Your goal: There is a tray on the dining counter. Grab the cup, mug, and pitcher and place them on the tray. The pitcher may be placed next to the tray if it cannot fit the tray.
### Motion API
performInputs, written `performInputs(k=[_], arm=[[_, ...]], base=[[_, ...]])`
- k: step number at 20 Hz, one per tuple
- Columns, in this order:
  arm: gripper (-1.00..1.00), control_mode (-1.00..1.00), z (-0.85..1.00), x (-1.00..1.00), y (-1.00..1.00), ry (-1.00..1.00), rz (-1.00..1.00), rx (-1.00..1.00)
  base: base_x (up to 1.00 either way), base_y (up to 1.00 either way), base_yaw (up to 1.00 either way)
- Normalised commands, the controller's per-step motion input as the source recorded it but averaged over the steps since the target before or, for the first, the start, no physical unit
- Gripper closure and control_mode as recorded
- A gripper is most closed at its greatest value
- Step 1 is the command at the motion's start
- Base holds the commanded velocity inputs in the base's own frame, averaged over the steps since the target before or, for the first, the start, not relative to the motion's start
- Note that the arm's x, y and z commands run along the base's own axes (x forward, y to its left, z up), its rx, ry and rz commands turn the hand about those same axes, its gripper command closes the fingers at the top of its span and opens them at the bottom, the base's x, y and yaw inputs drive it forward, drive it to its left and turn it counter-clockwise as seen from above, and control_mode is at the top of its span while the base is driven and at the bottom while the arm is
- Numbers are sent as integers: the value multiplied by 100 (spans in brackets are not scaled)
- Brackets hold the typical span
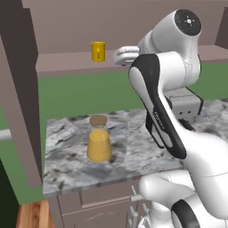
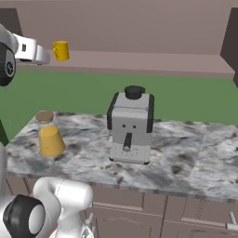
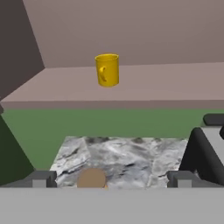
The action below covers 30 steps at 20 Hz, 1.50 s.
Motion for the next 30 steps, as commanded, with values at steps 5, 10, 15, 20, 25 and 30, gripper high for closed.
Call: performInputs(k=[5, 10, 15, 20, 25, 30], arm=[[-100, -100, 0, 33, 3, 0, 0, 0], [-100, -100, 0, 33, 5, 0, 0, 0], [-100, -100, -1, 30, 8, 0, 0, 0], [-100, -100, 0, 31, 7, 0, 0, 0], [-100, -100, -9, 32, 9, 0, 0, 0], [-100, -100, -18, 32, 21, -2, 0, -1]], base=[[0, 0, 0], [0, 0, 0], [0, 0, 0], [0, 0, 0], [0, 0, 0], [0, 0, 0]])
